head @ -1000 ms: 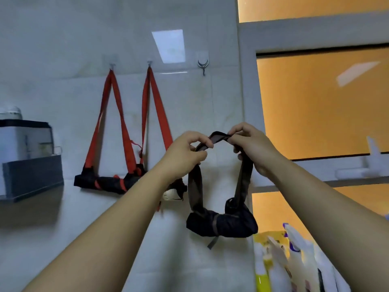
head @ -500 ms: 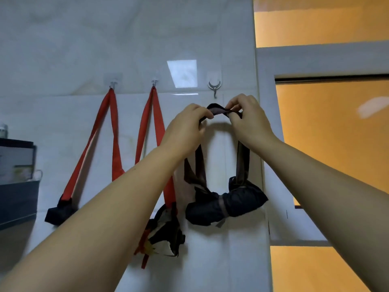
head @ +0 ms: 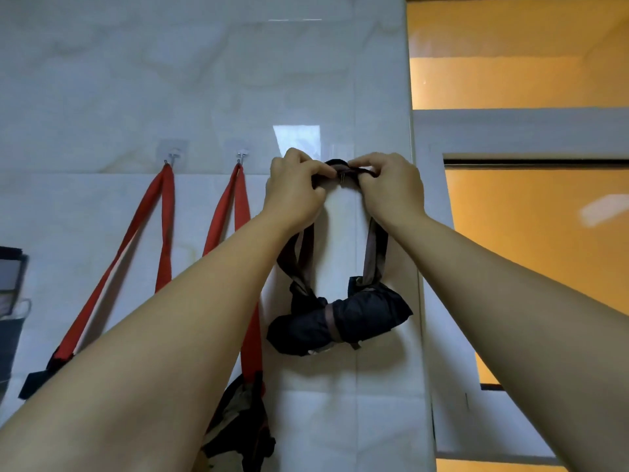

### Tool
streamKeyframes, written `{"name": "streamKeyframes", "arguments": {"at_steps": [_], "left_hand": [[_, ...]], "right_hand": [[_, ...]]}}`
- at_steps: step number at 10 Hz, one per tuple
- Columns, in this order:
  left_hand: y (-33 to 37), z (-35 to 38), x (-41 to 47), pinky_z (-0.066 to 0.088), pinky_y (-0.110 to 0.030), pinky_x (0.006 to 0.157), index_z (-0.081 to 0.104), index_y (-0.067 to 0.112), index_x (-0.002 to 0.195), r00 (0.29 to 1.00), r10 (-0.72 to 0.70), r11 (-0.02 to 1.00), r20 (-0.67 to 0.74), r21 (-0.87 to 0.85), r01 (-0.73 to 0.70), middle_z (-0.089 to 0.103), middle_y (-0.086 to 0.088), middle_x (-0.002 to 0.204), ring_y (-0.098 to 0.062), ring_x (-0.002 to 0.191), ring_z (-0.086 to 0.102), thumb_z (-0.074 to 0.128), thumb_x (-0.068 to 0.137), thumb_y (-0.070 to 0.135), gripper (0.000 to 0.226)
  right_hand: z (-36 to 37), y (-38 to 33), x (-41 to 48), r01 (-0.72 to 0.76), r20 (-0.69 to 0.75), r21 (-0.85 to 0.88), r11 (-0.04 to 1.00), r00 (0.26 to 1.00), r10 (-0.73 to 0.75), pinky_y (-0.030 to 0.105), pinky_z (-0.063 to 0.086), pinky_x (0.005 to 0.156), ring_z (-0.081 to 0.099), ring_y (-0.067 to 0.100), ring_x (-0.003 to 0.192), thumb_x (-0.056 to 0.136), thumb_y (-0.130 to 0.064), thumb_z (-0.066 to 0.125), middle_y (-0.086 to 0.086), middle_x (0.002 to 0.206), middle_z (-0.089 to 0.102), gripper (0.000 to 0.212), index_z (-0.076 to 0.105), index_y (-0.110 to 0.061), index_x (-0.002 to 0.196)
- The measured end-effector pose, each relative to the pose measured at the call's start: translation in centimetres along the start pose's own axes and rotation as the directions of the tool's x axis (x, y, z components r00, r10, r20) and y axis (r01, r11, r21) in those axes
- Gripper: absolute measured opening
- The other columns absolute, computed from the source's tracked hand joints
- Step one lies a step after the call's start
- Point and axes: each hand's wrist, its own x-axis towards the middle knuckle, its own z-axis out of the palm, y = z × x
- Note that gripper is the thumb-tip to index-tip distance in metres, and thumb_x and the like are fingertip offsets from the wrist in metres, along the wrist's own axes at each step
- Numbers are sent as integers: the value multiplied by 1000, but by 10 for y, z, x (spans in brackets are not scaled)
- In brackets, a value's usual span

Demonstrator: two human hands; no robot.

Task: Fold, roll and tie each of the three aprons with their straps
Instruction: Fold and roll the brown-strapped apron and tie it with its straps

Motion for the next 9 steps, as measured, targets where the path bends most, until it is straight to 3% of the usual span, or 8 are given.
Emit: {"name": "streamKeyframes", "arguments": {"at_steps": [1, 2, 3, 4, 5, 6, 7, 9], "left_hand": [[1, 3, 0, 29, -20, 95, 69, 29, 114, 999, -48, 997, 6, -55, 48, 40, 9, 106, -19, 117, 36, 49, 89, 4, 40], [0, 3, -10, 35, -28, 100, 68, 27, 117, 999, -46, 993, 27, -105, 49, 43, 8, 106, -20, 117, 39, 48, 89, 5, 41], [-2, 7, -24, 36, -35, 102, 64, 28, 125, 1000, -11, 997, 20, -74, 13, 46, 5, 113, -23, 119, 40, 52, 92, 13, 38], [-2, 14, -56, 30, -40, 109, 45, 27, 144, 997, 42, 997, 72, 59, -46, 38, 1, 147, -24, 133, 30, 52, 96, 28, 48], [0, 15, -78, 20, -41, 116, 30, 26, 151, 984, 56, 997, 168, 44, -65, 18, -2, 161, -22, 145, 15, 47, 99, 31, 56], [2, 9, -104, 9, -37, 122, 17, 28, 155, 957, 50, 998, 286, -60, -34, -3, -2, 164, -19, 150, 1, 42, 101, 33, 60], [2, 0, -124, 8, -38, 122, 15, 31, 155, 941, 31, 994, 336, -107, 6, -9, -2, 164, -18, 151, -2, 40, 101, 34, 59], [7, -11, -165, -5, -49, 121, 23, 28, 153, 983, 125, 984, 137, 113, -141, 0, -7, 164, -20, 151, -3, 33, 101, 40, 54]], "right_hand": [[4, 1, -2, -22, -2, 5, 1000, 1000, 22, 22, 39, 70, 58, 15, 100, 88, -11, 48, -1, 112, 62, 35, 73, -30, 104], [12, 3, -13, -25, -9, -17, 1000, 1000, 25, 25, 44, 80, 57, 14, 102, 92, -14, 46, 1, 113, 58, 33, 70, -24, 114], [18, 3, -26, -90, 3, 5, 996, 996, 90, 15, 39, 74, 48, -6, 91, 98, -27, 43, -5, 103, 50, 32, 62, -19, 123], [18, 2, -63, -1, 29, -317, 949, 1000, 11, 16, 34, 76, 41, -2, 104, 99, -27, 42, -5, 116, 45, 42, 42, -19, 141], [14, -2, -92, 108, 129, -523, 846, 991, -47, 35, 34, 96, 35, 24, 125, 100, -25, 39, 4, 147, 31, 56, 19, -24, 152], [6, -9, -122, 36, 236, -515, 857, 966, 102, 43, 21, 113, 15, 26, 145, 101, -30, 33, 2, 162, 5, 62, 1, -26, 154], [-4, -15, -141, -24, 288, -506, 862, 938, 194, 46, 17, 118, 10, 26, 148, 102, -35, 31, 2, 162, 4, 61, 1, -26, 154], [-40, -34, -190, -17, 250, -572, 820, 948, 195, 48, 15, 118, 13, 27, 147, 102, -36, 31, 6, 161, 14, 57, 13, -22, 154]]}}
